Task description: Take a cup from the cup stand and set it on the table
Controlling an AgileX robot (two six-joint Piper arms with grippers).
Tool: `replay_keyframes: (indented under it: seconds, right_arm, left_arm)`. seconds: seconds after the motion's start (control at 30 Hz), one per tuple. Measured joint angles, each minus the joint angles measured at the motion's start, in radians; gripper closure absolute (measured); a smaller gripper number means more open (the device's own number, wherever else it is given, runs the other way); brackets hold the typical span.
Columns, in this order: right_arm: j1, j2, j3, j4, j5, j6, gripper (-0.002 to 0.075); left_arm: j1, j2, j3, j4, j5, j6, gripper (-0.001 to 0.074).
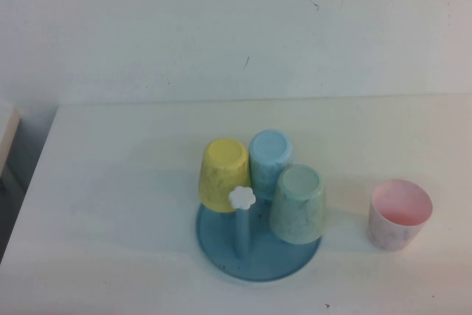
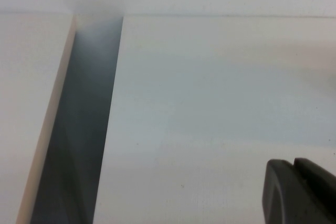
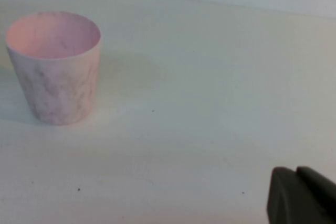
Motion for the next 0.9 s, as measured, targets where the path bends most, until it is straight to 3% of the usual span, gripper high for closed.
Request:
replay_keyframes:
  seconds: [0.2, 0.9]
  right_arm:
    - [-0.005, 0.0, 0.0, -0.057, 0.0, 0.114, 0.0727]
    - [-0.018, 0.0, 0.0, -0.064, 0.0, 0.127, 0.0727]
  left_arm:
    - [0.0, 0.0, 0.0, 0.0, 0.0, 0.002, 0.0737]
    - [0.0, 0.0, 0.0, 0.0, 0.0, 0.002, 0.0737]
